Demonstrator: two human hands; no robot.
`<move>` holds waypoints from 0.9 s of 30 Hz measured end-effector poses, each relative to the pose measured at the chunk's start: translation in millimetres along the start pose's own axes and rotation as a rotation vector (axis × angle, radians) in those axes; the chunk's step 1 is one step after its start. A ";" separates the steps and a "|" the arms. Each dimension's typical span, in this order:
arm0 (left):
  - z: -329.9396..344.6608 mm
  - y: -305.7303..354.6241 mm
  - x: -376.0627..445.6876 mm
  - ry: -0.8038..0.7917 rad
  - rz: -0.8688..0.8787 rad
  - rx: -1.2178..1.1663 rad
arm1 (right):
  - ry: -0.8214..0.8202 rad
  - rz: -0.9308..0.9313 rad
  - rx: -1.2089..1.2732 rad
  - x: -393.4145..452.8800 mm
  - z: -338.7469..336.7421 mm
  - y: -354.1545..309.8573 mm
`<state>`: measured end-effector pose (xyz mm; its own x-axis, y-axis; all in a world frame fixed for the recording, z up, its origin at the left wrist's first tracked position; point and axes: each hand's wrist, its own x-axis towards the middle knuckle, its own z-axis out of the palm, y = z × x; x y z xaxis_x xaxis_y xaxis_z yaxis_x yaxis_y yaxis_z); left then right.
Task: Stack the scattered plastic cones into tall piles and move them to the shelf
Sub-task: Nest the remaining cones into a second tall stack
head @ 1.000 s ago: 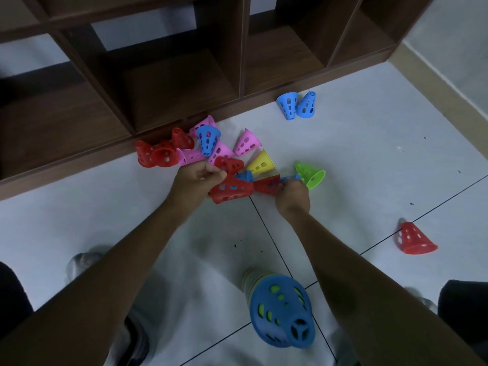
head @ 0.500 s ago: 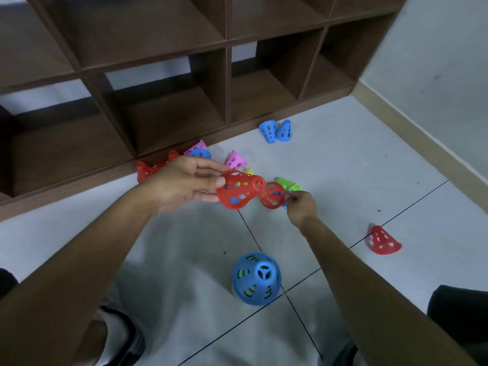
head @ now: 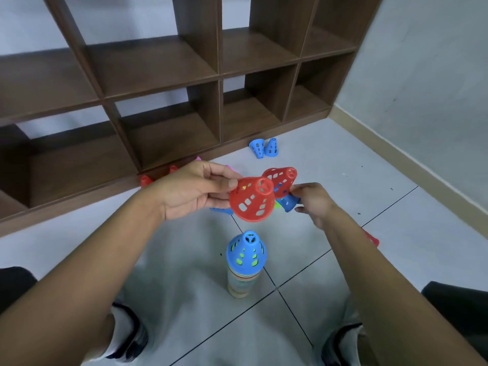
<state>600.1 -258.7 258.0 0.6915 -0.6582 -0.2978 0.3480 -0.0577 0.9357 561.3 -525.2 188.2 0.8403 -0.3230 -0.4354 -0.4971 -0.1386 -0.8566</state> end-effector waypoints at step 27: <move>24.2 -74.8 -33.4 0.238 -0.170 0.062 | -0.199 -0.109 -0.198 -138.1 -27.6 -55.5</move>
<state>535.6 -250.7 202.5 0.7580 -0.4414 -0.4802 0.4371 -0.2027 0.8763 466.9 -498.7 303.5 0.9071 -0.1096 -0.4064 -0.4180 -0.3482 -0.8391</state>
